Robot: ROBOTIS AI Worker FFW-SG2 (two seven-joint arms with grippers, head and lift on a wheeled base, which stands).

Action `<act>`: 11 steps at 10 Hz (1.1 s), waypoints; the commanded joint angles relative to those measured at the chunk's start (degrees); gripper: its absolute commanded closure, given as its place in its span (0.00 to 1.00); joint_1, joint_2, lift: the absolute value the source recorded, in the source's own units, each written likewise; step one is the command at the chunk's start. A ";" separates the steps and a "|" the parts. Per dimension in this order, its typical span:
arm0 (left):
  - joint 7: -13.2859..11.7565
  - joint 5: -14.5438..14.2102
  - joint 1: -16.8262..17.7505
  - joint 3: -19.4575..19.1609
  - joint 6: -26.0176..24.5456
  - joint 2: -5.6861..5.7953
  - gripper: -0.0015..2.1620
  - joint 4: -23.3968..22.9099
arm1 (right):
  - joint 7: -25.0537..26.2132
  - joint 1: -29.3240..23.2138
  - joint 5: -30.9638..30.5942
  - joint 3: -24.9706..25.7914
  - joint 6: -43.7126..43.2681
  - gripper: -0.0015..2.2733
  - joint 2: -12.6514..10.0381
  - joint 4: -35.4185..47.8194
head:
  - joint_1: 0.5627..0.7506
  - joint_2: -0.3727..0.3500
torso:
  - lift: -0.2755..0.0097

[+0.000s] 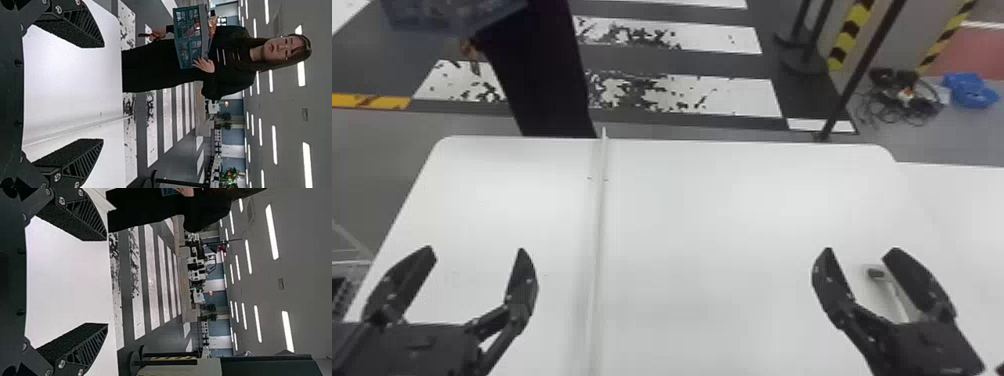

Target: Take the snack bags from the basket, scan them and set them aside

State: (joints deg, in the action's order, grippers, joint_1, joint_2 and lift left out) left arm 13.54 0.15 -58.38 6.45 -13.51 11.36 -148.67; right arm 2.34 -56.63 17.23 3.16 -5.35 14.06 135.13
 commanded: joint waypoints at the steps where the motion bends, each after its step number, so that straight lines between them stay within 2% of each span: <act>1: -0.01 -0.50 0.10 -0.03 -0.16 -0.02 0.07 -0.04 | 0.03 0.03 0.00 0.00 0.21 0.07 0.00 0.05 | 0.70 0.42 | 0.70; 11: -1.15 -2.26 1.33 -0.12 -2.09 -0.11 0.06 0.05 | 0.03 -0.59 0.44 0.26 0.39 0.07 0.26 0.49 | 0.70 0.40 | 0.70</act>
State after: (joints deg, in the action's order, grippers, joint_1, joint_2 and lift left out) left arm 12.47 -2.11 -57.10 6.37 -15.61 11.25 -148.64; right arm 2.37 -57.16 17.61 3.41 -4.96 14.32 135.60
